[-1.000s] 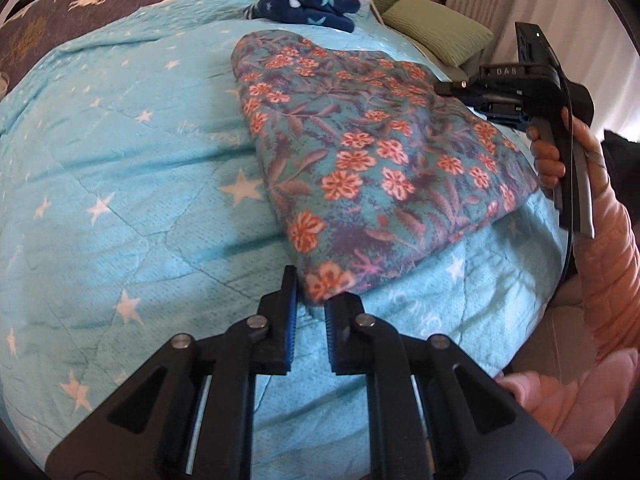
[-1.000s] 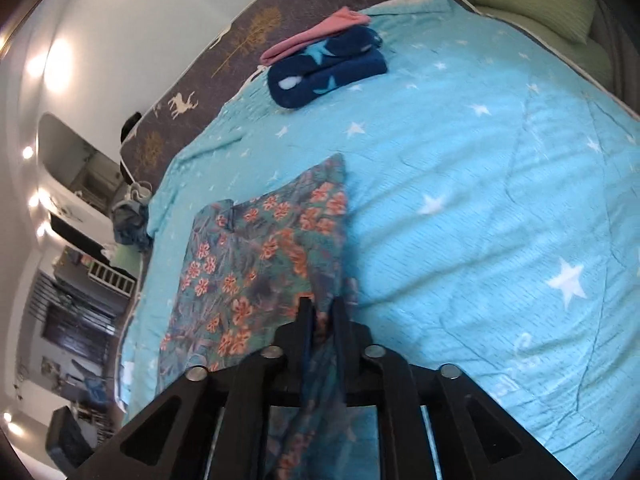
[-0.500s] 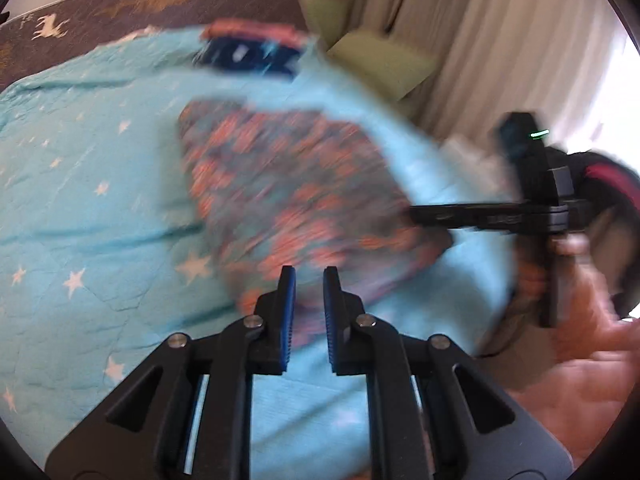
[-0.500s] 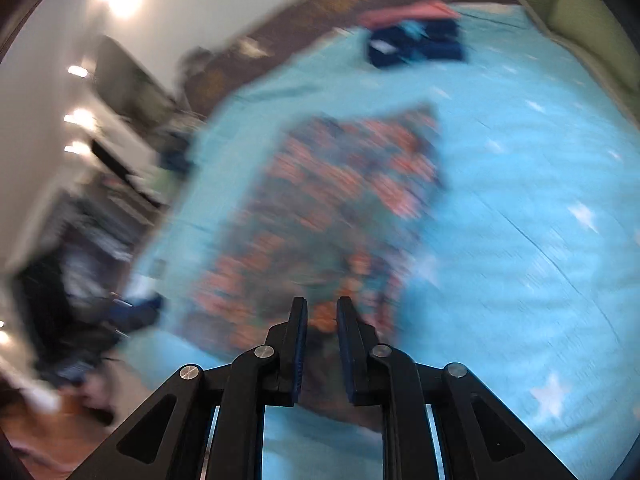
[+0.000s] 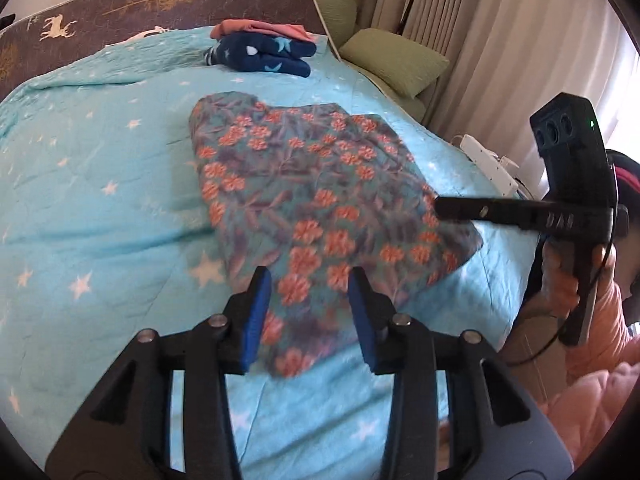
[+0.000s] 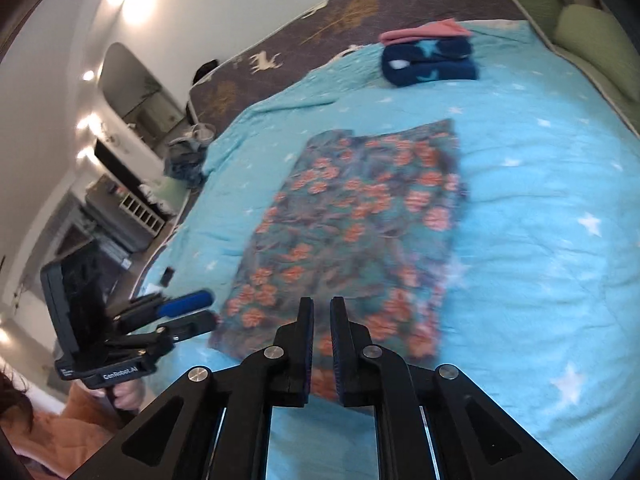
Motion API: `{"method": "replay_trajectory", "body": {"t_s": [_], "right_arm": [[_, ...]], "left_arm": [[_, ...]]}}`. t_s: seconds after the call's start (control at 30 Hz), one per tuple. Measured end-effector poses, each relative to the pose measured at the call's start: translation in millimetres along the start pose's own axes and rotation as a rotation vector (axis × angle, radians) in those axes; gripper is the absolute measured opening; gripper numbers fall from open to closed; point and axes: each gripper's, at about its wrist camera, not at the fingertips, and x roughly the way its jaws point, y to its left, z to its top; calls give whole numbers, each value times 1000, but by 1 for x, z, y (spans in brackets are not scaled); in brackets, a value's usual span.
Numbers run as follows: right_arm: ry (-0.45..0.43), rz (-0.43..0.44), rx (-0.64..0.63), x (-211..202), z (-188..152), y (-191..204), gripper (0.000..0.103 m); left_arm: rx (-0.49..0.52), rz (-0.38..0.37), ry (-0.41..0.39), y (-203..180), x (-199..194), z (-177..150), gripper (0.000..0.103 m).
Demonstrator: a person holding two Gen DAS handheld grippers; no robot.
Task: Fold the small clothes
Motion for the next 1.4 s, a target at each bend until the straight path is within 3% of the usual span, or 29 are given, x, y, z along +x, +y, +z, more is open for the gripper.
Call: {"method": "replay_trajectory", "body": {"t_s": [0.13, 0.3, 0.5, 0.73, 0.87, 1.0, 1.1, 1.27, 1.4], "right_arm": [[82, -117, 28, 24, -8, -8, 9], [71, -34, 113, 17, -10, -25, 9], [27, -89, 58, 8, 13, -16, 14], [-20, -79, 55, 24, 60, -23, 16], [2, -50, 140, 45, 78, -49, 16], [30, -42, 232, 64, 79, -86, 13], [25, 39, 305, 66, 77, -104, 12], [-12, -4, 190, 57, 100, -88, 15], [-5, -58, 174, 73, 121, -93, 15]], "left_arm": [[-17, 38, 71, 4, 23, -7, 41], [-2, 48, 73, 2, 20, -2, 41], [23, 58, 52, -2, 19, 17, 41], [17, 64, -1, 6, 39, 63, 46], [-50, 94, 55, 33, 68, 73, 46], [-134, 60, 84, 62, 88, 60, 46], [-105, 69, 78, 58, 82, 64, 46], [-50, 52, 16, 47, 70, 92, 46], [-42, 75, -4, 55, 86, 119, 46]]}}
